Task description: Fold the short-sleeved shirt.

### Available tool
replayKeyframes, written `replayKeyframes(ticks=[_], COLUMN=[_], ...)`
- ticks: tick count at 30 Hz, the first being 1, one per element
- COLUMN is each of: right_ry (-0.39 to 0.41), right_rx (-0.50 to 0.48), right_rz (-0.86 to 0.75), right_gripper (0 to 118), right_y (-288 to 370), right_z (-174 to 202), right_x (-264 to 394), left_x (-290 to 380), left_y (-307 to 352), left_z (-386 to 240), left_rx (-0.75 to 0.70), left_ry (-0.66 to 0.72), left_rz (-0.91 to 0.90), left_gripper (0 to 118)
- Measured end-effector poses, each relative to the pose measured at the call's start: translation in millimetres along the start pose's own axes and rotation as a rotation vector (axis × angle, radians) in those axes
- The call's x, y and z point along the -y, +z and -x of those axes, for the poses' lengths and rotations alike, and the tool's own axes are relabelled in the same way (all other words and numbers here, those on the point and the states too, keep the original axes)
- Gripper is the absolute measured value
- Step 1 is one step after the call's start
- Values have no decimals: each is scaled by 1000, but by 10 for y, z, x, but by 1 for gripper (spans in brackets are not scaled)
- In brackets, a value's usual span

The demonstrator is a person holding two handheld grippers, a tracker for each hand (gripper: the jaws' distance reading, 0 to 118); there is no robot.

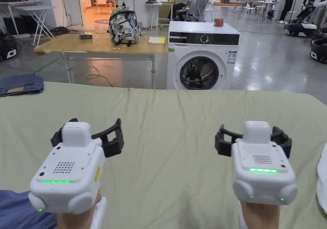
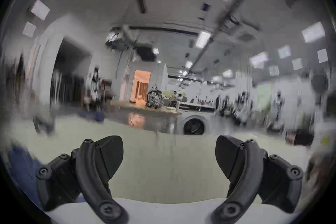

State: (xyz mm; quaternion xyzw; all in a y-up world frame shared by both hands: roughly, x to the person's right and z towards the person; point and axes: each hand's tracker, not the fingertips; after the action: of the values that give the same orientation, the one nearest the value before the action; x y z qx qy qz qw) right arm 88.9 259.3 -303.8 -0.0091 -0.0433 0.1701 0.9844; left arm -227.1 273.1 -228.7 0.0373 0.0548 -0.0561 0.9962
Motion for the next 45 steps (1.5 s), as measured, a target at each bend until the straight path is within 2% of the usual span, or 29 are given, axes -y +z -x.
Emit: replayKeyframes(ticks=[2, 3, 5, 8, 10, 11, 12, 13, 15, 18, 20, 23, 24, 26, 28, 34, 41, 43, 44, 45], right_ry=[362, 496, 711, 931, 1015, 1025, 1002, 946, 763, 395, 118, -263, -363, -475, -480, -335, -319, -316, -315, -317], right_rx=[-7, -22, -11, 16, 31, 36, 22, 16, -15, -95, -146, -148, -131, -83, -59, -87, -101, -100, -101, -106], right_rz=[-136, -183, -218, -281, -307, -318, -310, -281, -224, -102, -18, 60, 84, 110, 91, 8, 6, 8, 10, 10], right_gripper=[118, 118, 118, 118, 118, 118, 118, 118, 118, 118, 118, 118, 118, 118, 118, 118, 118, 115, 109, 96], right_y=[49, 70, 84, 90, 89, 92, 101, 111, 146, 144, 111, 136, 148, 163, 134, 174, 170, 186, 188, 193], right_z=[200, 255, 387, 499, 533, 530, 527, 540, 524, 412, 280, 96, 43, -36, -72, -55, -10, 10, 16, 18], right_x=[73, 115, 193, 322, 403, 430, 428, 393, 286, 131, 51, 15, 15, 36, 71, 62, 13, 2, -3, -4], left_x=[29, 54, 140, 254, 317, 322, 319, 243, 149, -13, -84, -70, -66, 1, -2, -18, -67, -84, -86, -93], left_y=[3, 9, 65, 89, 93, 76, 51, 77, 53, 8, 30, -6, 7, -33, -34, -12, 31, 29, 27, 27], left_z=[-229, -304, -393, -512, -538, -560, -568, -580, -552, -393, -259, -76, -46, 12, 24, -47, -130, -147, -149, -152], left_rx=[-28, -23, 25, 48, 71, 79, 93, 97, 78, 38, 42, 50, 39, 19, 1, -7, -36, -46, -51, -62], left_ry=[-350, -478, -683, -904, -990, -1000, -969, -913, -712, -343, -92, 137, 195, 267, 270, 147, 79, 65, 60, 60], left_rz=[8, 5, -56, -75, -49, -5, 40, 58, 88, 108, 105, 79, 66, 56, 48, 20, 15, 24, 28, 36], left_gripper=[104, 104, 104, 104, 103, 103, 103, 103, 103, 103, 103, 103, 103, 103, 103, 103, 102, 95, 85, 73])
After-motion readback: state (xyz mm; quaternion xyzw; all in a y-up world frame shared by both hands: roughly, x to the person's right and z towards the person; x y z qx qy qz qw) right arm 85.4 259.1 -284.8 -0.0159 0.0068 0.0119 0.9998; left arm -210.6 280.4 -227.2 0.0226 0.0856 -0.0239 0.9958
